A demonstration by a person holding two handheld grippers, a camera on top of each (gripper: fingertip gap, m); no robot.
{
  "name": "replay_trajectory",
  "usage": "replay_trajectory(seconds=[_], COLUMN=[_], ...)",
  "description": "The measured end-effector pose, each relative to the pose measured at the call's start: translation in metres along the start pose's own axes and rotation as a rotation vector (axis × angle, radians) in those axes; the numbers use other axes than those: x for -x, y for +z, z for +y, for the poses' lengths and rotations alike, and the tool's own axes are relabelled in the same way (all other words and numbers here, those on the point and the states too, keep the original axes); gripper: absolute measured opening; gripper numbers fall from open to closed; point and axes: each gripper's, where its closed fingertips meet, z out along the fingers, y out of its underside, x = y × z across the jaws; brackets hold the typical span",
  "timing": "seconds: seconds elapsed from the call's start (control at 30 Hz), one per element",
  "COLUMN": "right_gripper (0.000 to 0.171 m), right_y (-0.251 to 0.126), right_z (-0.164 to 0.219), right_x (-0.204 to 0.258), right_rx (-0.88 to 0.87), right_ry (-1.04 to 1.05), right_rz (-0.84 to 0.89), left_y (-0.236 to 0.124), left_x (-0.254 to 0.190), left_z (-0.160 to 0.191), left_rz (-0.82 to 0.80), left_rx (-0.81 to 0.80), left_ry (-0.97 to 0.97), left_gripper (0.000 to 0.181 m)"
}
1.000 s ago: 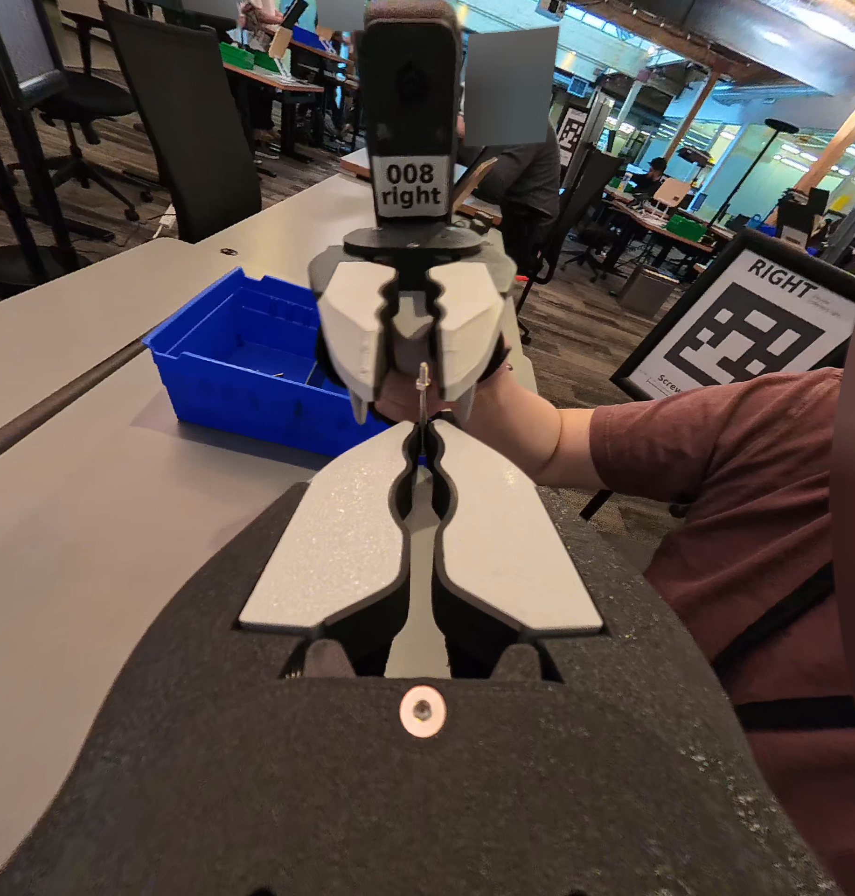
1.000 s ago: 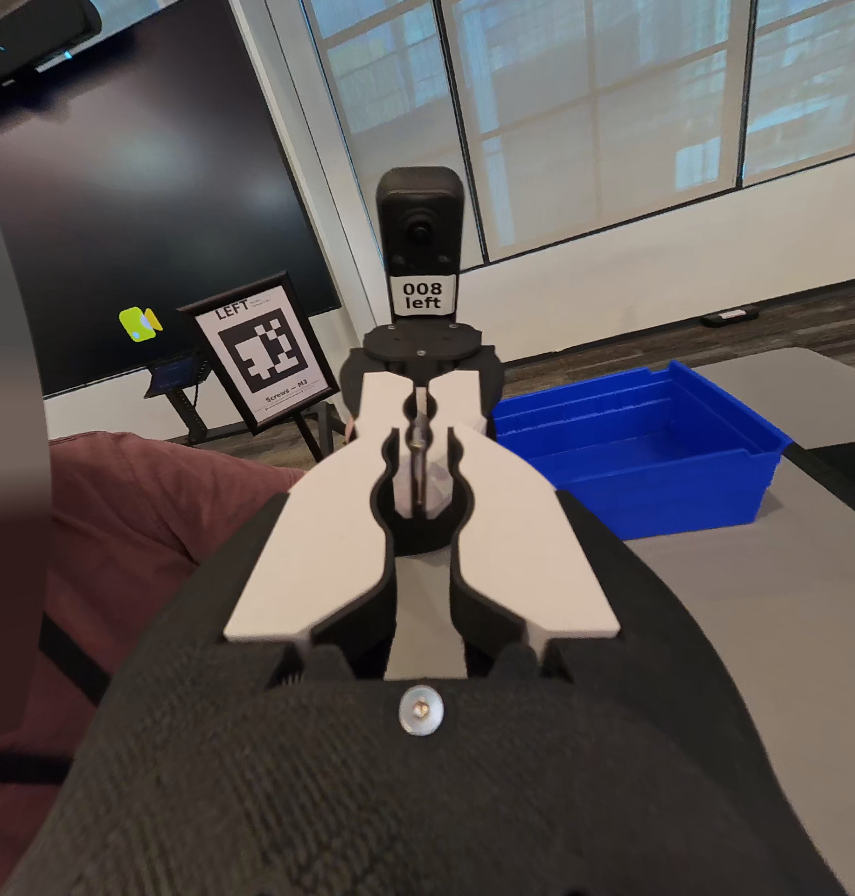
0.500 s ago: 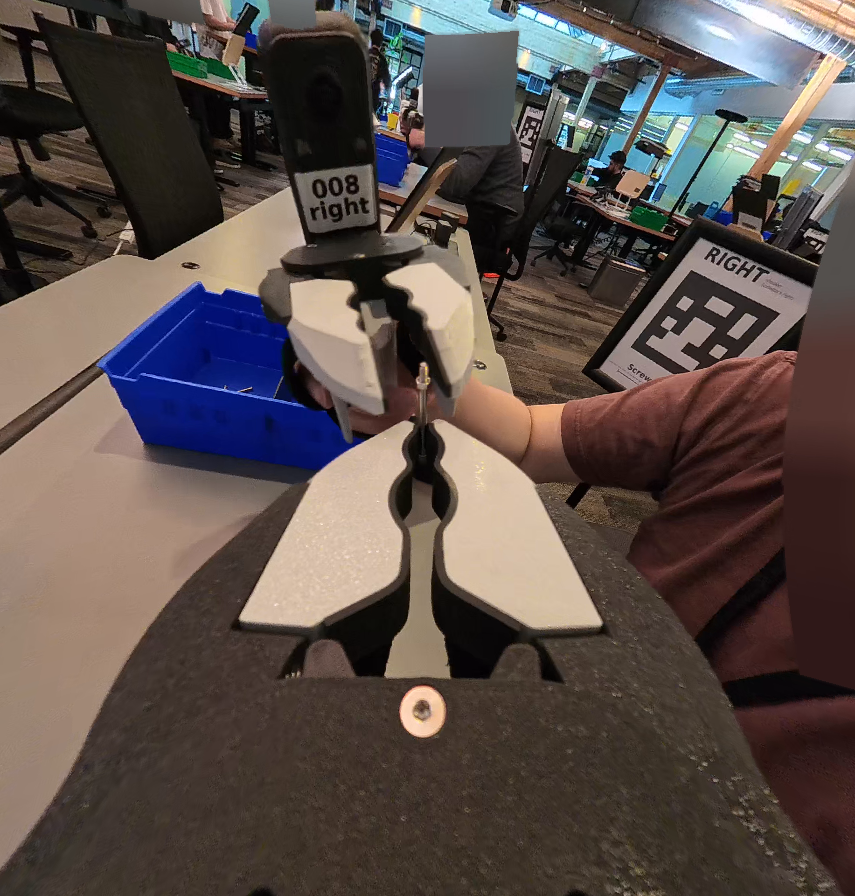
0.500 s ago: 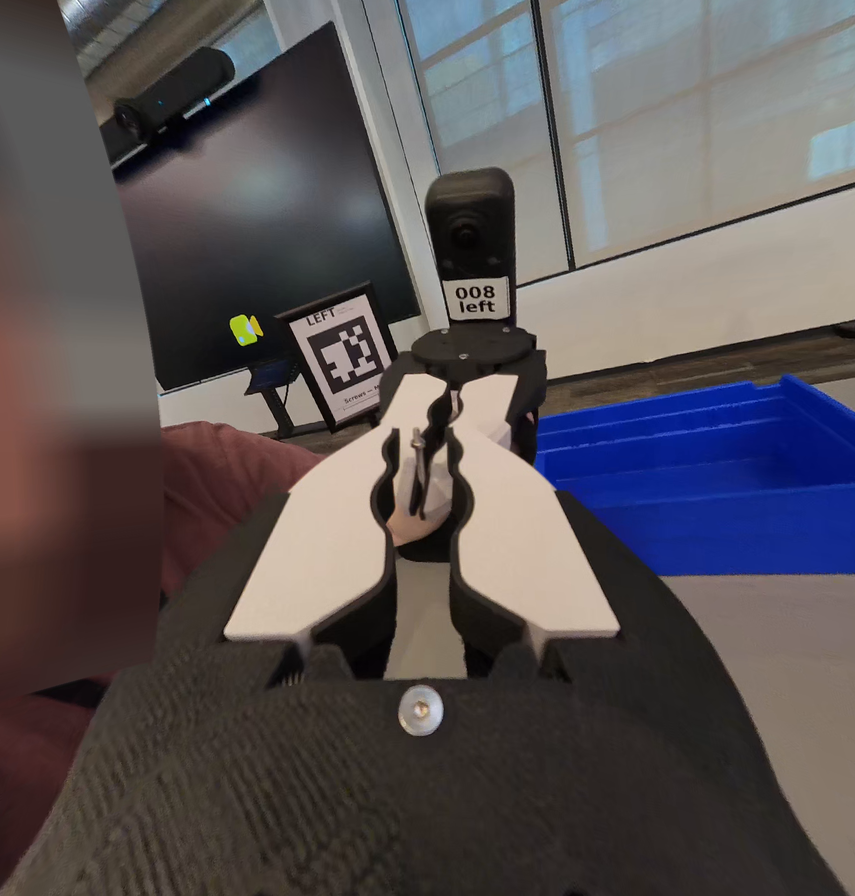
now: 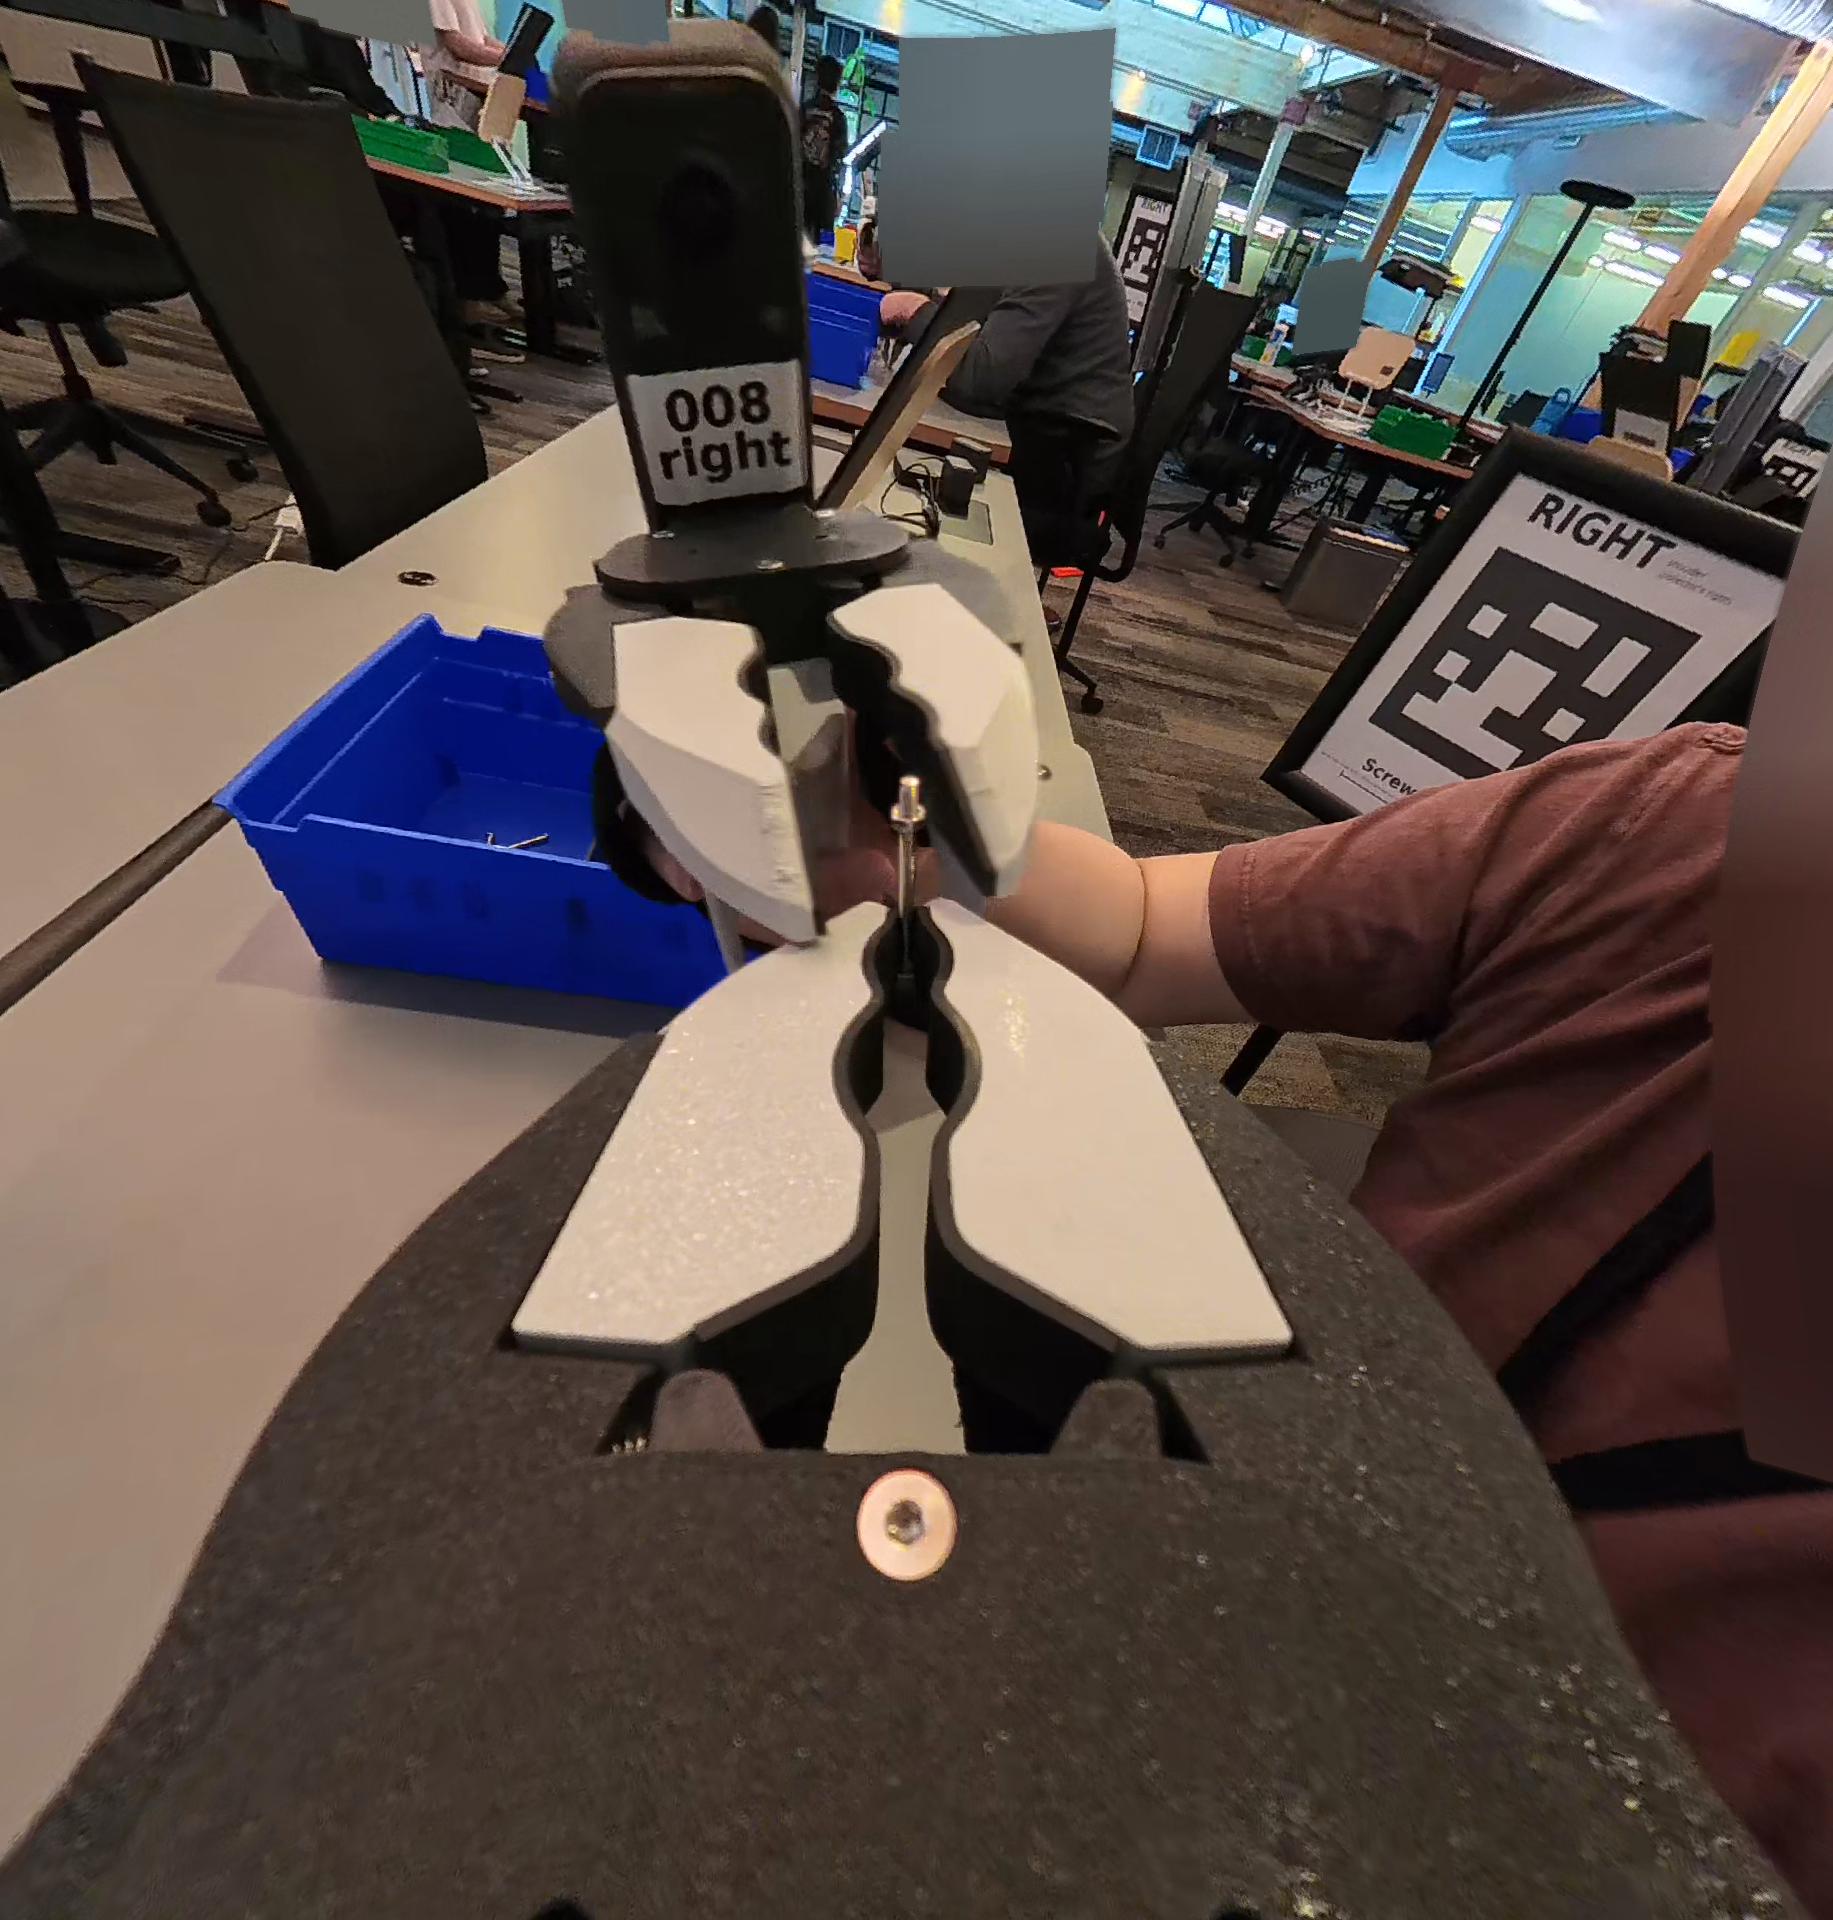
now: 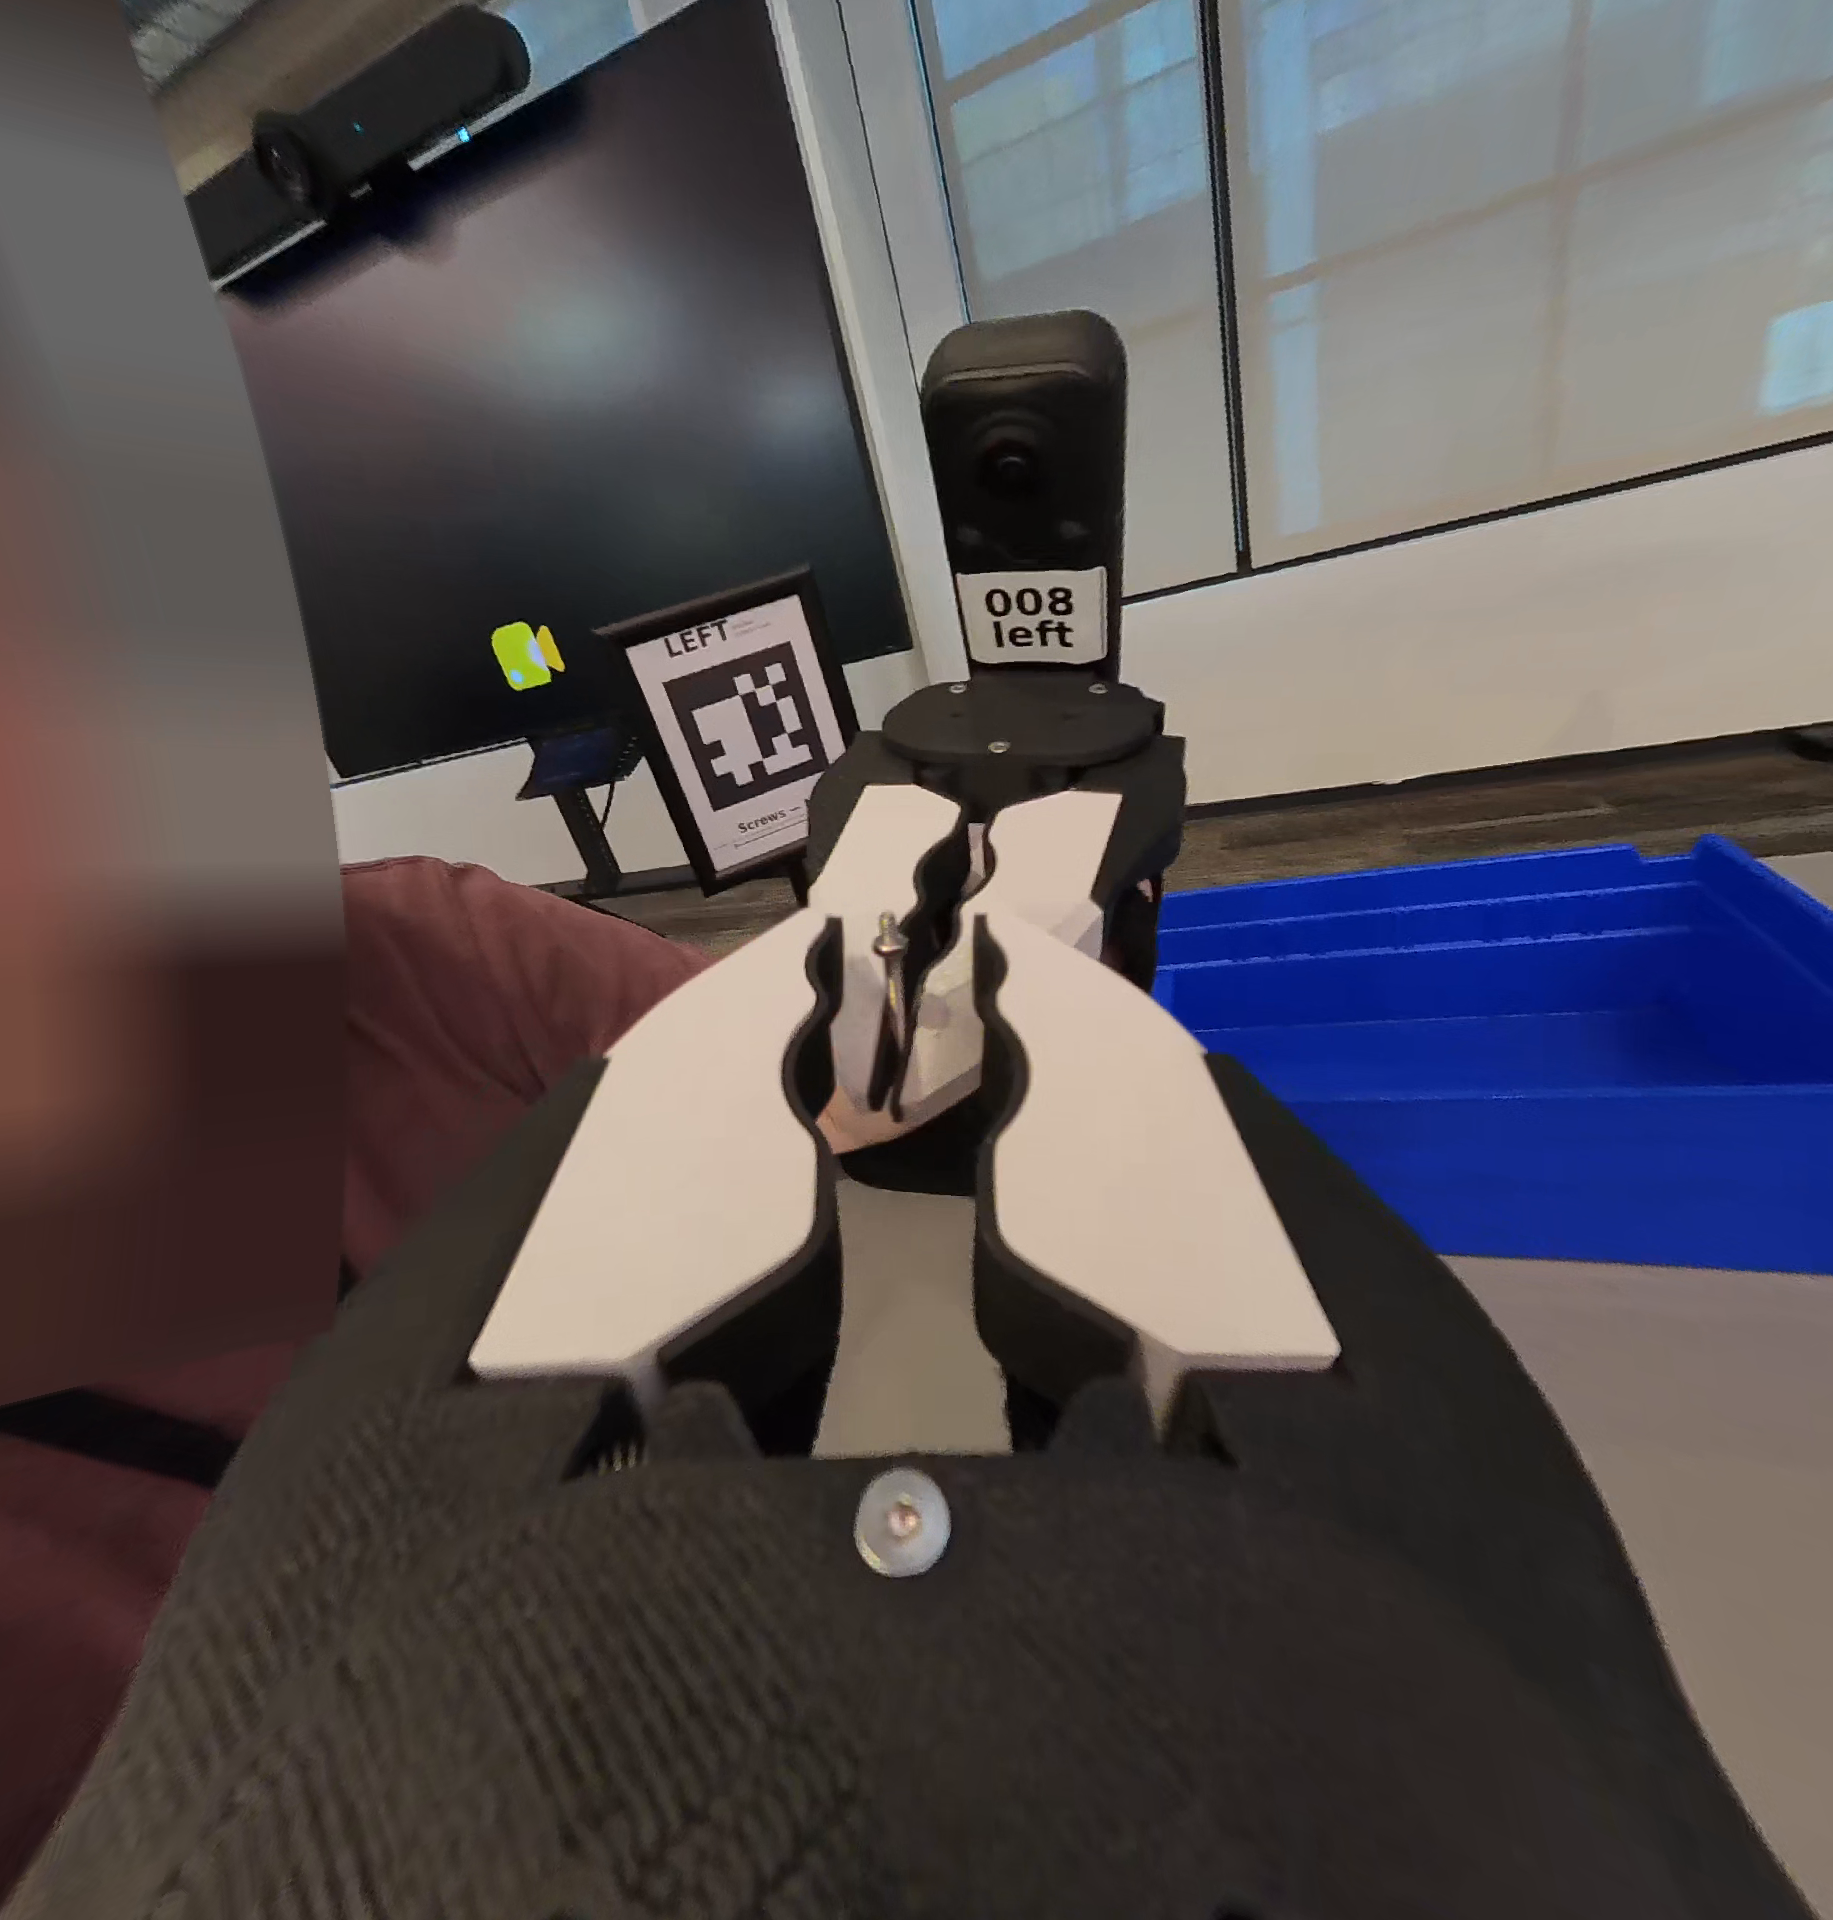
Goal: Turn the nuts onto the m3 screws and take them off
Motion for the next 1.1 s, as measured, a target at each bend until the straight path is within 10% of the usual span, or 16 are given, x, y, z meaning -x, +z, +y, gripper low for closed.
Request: replay_trajectory(seconds=[1.1], right_gripper=[0.018], right_y=[-0.02], right_z=[-0.014], right_x=[-0.006], right_rx=[-0.083], right_ry=[0.049], right_rz=[-0.035], left_y=[-0.003], left_x=[-0.004], left_z=[-0.003], left_rz=[0.016], left_rx=[-0.009], left_ry=[-0.001], left_gripper=[0.002])
